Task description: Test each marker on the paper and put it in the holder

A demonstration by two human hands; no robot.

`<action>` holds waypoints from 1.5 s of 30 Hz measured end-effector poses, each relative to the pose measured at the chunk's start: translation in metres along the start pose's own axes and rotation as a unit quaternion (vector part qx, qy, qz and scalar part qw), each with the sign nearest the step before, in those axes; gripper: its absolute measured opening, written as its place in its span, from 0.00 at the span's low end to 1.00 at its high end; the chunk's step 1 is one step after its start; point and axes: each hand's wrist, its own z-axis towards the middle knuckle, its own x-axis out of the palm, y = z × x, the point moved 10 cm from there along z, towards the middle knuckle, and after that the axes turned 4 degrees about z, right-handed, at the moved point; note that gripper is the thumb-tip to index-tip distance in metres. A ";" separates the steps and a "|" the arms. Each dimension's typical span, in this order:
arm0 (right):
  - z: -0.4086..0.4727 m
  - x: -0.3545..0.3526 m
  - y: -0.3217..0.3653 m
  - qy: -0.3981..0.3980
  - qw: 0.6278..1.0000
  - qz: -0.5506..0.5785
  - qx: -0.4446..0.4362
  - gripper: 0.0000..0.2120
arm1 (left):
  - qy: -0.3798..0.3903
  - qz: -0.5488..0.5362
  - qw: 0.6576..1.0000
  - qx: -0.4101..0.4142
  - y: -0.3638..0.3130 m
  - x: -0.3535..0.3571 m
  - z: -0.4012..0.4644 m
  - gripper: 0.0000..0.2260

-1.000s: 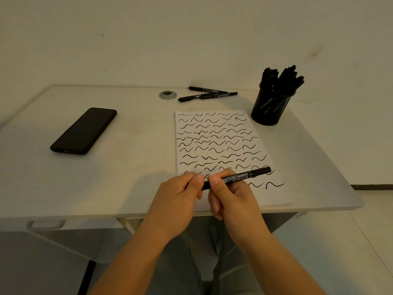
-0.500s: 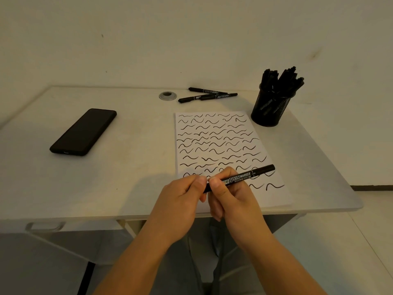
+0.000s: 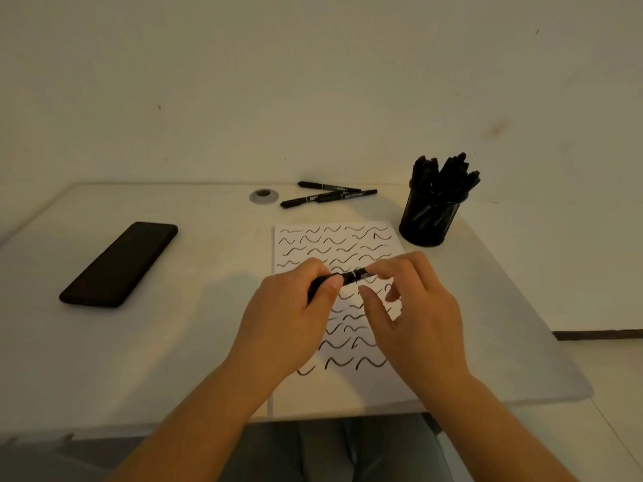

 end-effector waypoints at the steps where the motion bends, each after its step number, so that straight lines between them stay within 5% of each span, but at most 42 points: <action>1: 0.006 0.000 0.000 0.003 0.999 -0.021 -0.027 0.09 | -0.001 0.019 1.000 0.007 -0.003 0.000 0.007 0.09; 11: 0.057 0.012 -0.021 0.057 0.986 -0.064 -0.142 0.10 | 0.011 0.080 0.990 0.119 -0.054 0.004 0.062 0.11; 15: 0.090 0.007 -0.051 0.060 0.995 -0.043 -0.065 0.07 | 0.023 0.081 0.986 0.142 -0.062 0.003 0.098 0.10; 21: 0.130 -0.021 -0.123 -0.025 0.983 0.100 0.153 0.09 | 0.098 0.178 0.978 0.048 -0.004 0.033 0.176 0.10; 27: 0.151 -0.034 -0.144 -0.070 0.972 0.131 0.181 0.11 | 0.150 0.282 0.948 -0.001 0.060 0.059 0.230 0.13; 35: 0.146 -0.025 -0.170 -0.020 0.979 0.075 0.191 0.11 | 0.080 0.357 0.929 0.060 0.080 0.071 0.261 0.10; 45: 0.138 -0.003 -0.178 0.017 0.987 0.028 0.160 0.28 | 0.064 0.388 0.916 0.075 0.088 0.098 0.277 0.11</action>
